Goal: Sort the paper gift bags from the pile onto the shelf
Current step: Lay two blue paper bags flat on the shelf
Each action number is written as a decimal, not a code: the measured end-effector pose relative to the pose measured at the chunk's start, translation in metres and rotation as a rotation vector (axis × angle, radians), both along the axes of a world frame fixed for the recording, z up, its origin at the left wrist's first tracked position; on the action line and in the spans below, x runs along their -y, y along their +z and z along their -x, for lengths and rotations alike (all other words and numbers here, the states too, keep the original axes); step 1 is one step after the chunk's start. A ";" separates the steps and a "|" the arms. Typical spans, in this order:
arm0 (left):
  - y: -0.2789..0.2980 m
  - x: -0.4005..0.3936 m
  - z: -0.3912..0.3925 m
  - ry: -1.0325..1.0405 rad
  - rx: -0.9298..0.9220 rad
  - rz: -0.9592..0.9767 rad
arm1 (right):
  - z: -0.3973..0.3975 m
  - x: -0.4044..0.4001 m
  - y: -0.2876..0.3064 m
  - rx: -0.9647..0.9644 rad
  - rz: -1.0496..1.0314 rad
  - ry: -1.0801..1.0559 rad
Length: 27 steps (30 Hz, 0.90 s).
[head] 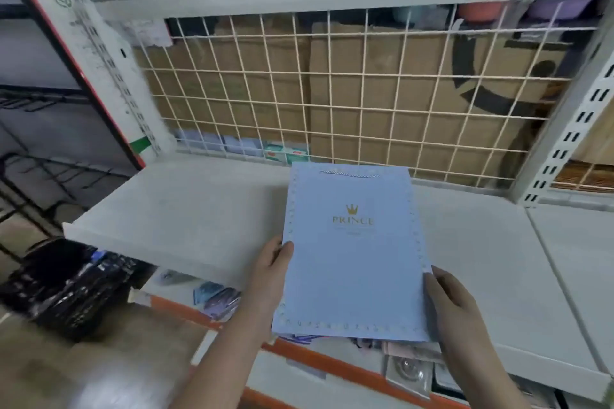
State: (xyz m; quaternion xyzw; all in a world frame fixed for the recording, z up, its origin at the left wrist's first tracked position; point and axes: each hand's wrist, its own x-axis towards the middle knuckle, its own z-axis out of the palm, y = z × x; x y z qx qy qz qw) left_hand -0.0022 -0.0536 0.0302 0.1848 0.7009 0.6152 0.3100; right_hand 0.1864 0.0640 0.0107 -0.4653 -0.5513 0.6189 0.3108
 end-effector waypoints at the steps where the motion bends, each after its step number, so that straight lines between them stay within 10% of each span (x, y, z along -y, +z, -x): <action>1: 0.001 0.017 0.008 0.048 0.010 -0.014 | 0.012 0.010 0.003 -0.002 -0.006 0.047; 27: -0.018 0.643 0.178 1.389 0.051 -0.259 | 0.395 0.537 -0.013 -0.123 -0.081 1.194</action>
